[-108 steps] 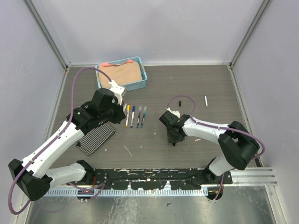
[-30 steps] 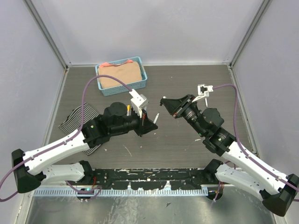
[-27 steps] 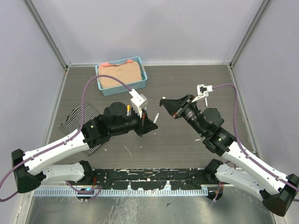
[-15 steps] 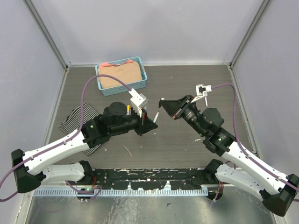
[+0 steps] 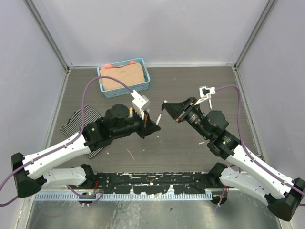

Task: Insert the pens into the pen caps
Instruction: Insert the pen cap onto the pen.

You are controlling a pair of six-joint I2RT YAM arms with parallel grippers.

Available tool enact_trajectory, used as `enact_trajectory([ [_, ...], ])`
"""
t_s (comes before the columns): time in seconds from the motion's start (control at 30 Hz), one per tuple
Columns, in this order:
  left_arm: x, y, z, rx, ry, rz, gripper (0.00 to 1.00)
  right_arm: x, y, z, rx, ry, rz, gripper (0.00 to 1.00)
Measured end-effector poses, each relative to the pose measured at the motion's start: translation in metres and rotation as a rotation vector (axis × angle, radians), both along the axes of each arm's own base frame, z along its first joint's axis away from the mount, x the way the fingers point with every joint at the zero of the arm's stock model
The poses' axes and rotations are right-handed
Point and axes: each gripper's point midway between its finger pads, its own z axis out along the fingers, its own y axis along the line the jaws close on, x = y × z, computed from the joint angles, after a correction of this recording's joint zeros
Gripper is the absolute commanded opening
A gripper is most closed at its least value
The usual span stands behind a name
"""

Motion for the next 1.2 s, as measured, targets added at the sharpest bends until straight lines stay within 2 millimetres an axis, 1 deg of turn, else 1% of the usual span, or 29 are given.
enact_trajectory([
  [0.4, 0.0005, 0.0032, 0.0059, -0.013, -0.012, 0.011, 0.0, -0.002, 0.0016, 0.0, -0.001, -0.001, 0.014, 0.0],
  [0.97, 0.0005, 0.0031, 0.0055, -0.012, -0.011, 0.011, 0.0, -0.0048, 0.0031, 0.001, 0.005, 0.001, 0.031, 0.0],
  [1.2, 0.0008, 0.0024, 0.0037, -0.008, -0.008, 0.01, 0.0, -0.008, 0.0009, 0.0062, 0.019, -0.01, 0.035, 0.0],
])
